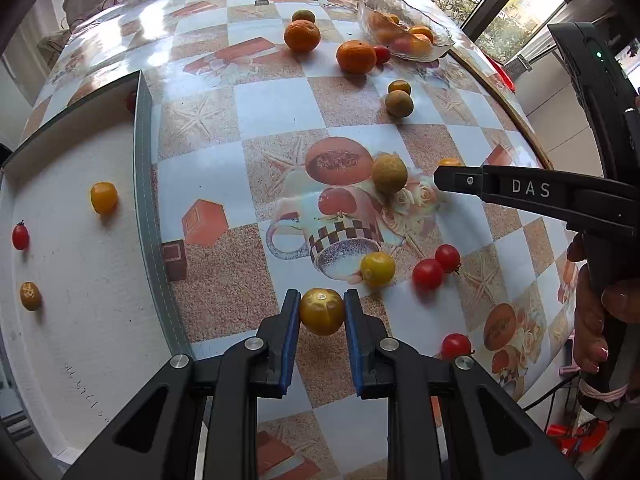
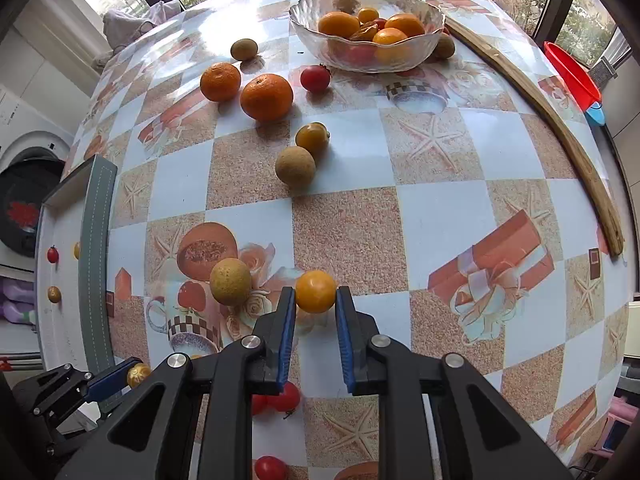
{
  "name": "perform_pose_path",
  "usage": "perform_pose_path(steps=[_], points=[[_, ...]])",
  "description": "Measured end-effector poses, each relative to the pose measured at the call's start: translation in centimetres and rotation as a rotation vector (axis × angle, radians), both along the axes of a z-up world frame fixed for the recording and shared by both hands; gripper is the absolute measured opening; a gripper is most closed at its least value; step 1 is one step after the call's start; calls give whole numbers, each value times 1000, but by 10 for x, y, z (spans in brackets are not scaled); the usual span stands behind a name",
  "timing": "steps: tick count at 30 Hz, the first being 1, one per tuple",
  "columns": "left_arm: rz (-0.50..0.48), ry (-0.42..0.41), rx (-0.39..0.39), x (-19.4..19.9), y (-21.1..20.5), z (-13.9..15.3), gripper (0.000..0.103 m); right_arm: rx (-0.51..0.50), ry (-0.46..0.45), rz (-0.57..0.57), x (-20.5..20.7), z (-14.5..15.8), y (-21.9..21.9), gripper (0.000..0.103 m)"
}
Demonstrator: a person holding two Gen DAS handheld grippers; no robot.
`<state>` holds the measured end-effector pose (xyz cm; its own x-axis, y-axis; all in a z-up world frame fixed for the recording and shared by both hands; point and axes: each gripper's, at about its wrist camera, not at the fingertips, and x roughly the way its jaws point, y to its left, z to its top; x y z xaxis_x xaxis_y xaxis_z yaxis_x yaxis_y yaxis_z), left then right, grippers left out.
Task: Organize fruits
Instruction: 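Carry both held tomatoes over the white tray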
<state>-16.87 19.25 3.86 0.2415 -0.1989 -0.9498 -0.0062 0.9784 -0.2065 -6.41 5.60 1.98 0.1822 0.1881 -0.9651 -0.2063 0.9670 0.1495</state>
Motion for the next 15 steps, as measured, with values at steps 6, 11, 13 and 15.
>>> perform_pose_path(steps=[6, 11, 13, 15], points=[[15, -25, -13, -2, 7, 10, 23, 11, -8, 0, -3, 12, 1, 22], [39, -49, -22, -1, 21, 21, 23, 25, -11, 3, -1, 20, 6, 22], [52, -61, -26, -2, 27, 27, 23, 28, -15, 18, 0, 24, 13, 22], [64, -74, -22, -2, 33, 32, 23, 32, -17, 36, -1, 26, 21, 22]])
